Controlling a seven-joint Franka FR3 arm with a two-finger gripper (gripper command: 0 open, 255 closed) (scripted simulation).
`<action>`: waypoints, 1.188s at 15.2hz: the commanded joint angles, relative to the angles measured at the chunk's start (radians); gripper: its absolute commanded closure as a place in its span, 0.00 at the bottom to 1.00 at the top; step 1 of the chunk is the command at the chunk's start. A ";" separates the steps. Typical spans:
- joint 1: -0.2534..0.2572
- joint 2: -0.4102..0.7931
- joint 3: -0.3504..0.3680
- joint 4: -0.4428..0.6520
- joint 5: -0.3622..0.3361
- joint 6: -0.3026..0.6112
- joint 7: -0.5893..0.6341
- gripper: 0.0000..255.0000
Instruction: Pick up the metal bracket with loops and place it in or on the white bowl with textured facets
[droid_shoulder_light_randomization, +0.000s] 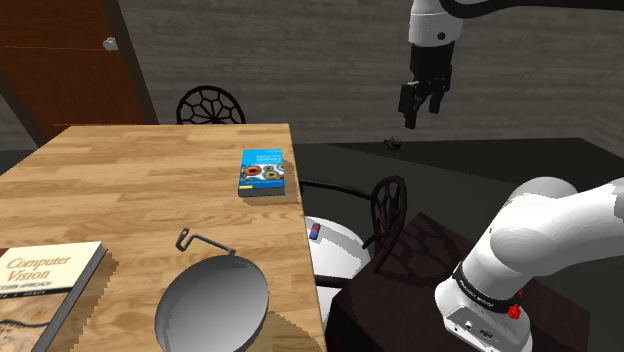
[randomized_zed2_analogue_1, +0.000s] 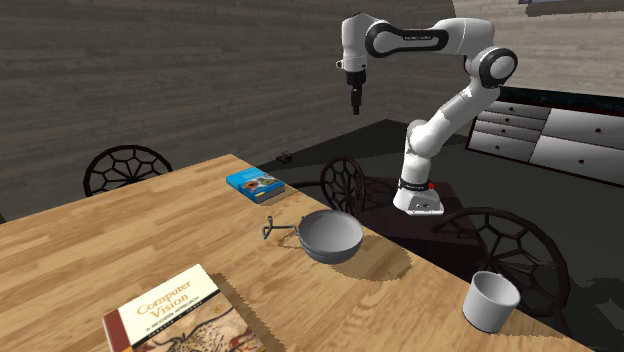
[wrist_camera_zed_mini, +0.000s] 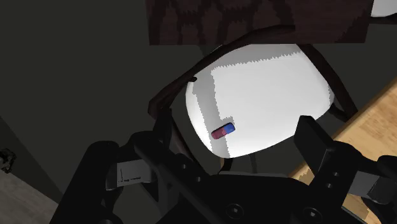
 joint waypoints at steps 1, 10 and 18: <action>0.000 0.000 0.000 0.000 0.000 0.000 0.000 0.00; 0.062 0.084 0.155 -0.100 0.116 0.232 0.178 0.00; 0.095 0.252 0.305 -0.103 0.166 0.452 0.337 0.00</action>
